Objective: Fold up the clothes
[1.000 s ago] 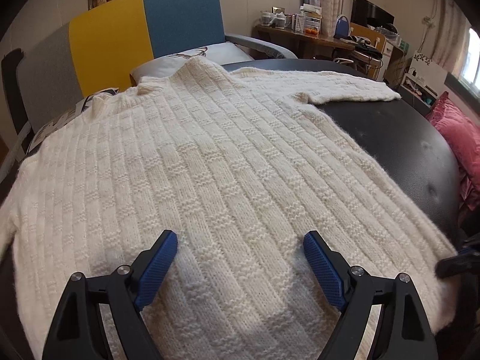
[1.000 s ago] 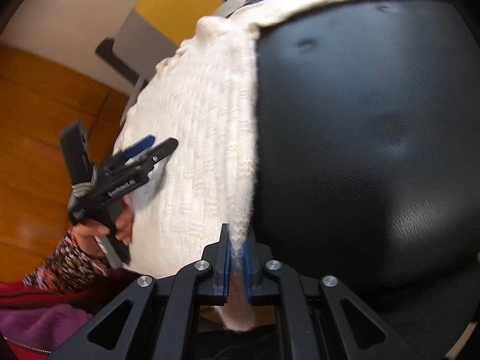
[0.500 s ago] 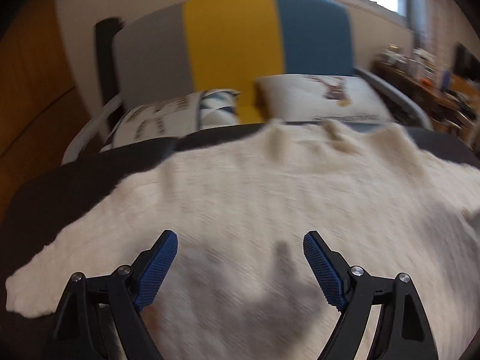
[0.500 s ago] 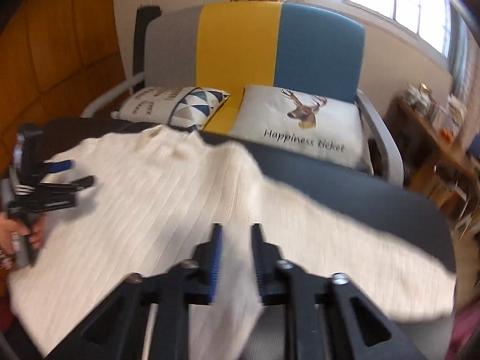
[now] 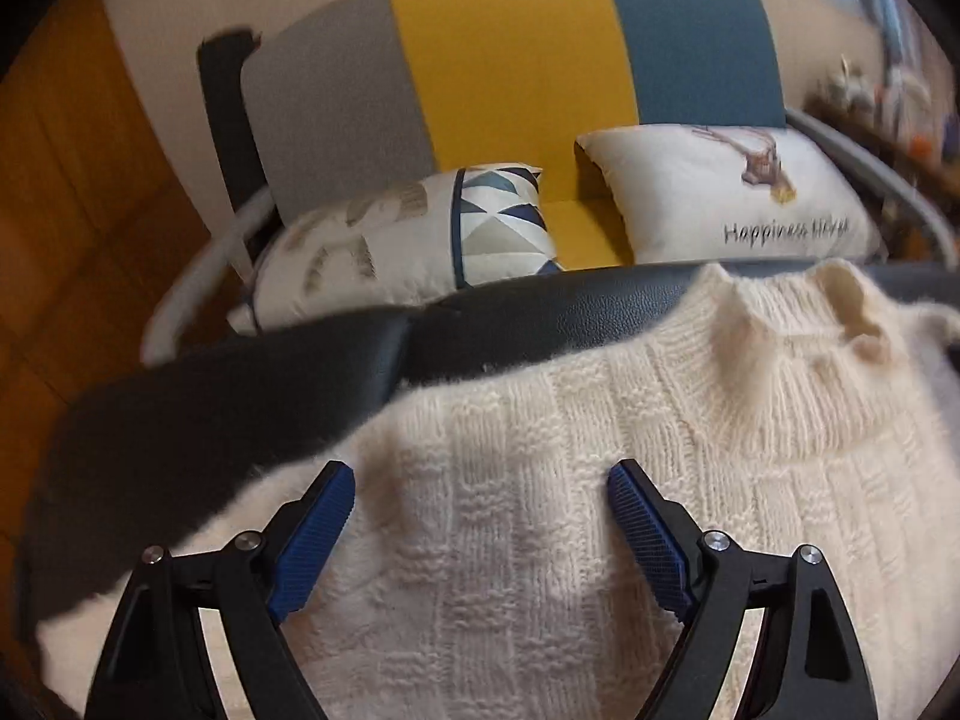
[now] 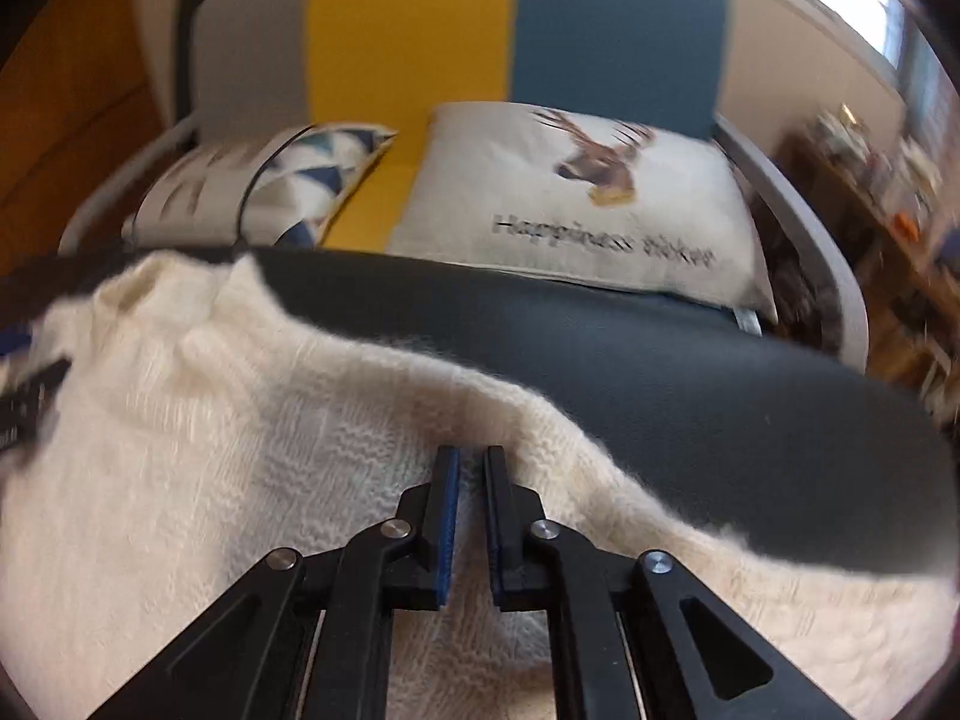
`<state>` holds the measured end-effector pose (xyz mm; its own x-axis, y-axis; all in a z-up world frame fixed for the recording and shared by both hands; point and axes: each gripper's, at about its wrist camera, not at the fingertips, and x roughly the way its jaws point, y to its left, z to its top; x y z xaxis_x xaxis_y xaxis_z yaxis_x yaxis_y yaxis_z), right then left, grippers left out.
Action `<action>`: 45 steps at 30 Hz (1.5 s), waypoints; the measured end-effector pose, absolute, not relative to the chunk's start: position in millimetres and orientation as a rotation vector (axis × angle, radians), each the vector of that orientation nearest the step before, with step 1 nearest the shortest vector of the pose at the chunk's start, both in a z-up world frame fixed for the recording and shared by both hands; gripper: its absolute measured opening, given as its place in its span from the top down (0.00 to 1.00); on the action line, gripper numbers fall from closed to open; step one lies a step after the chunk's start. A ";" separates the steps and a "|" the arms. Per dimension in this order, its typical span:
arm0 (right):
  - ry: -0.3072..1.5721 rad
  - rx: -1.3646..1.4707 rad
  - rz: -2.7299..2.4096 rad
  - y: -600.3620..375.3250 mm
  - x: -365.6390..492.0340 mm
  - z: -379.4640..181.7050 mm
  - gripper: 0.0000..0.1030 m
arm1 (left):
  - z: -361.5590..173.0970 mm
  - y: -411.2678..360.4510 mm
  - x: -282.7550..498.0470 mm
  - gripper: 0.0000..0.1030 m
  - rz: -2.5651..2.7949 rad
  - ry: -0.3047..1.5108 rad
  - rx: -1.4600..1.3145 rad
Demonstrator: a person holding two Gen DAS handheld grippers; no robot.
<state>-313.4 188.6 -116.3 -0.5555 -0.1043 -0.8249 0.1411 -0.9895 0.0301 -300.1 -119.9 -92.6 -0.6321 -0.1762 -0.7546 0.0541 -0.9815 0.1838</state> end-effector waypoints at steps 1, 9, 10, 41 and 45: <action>0.036 1.395 -2.665 190.8 -312.0 -116.8 0.95 | -93.3 -123.3 -300.0 0.08 -2.718 -0.186 1.283; -0.155 1.298 -2.645 211.9 -286.2 -93.4 0.79 | -86.0 -125.2 -291.8 0.07 -2.730 -0.154 1.279; -0.210 1.276 -2.643 223.0 -276.2 -86.9 0.79 | -81.8 -123.9 -285.7 0.07 -2.746 -0.141 1.265; -1.610 1.206 -2.842 595.1 -84.1 -121.3 0.71 | -106.5 148.3 -187.6 0.05 -3.109 -0.363 1.592; -1.690 1.125 -2.846 602.9 -90.3 -123.5 0.71 | -108.4 148.3 -187.1 0.04 -3.113 -0.360 1.592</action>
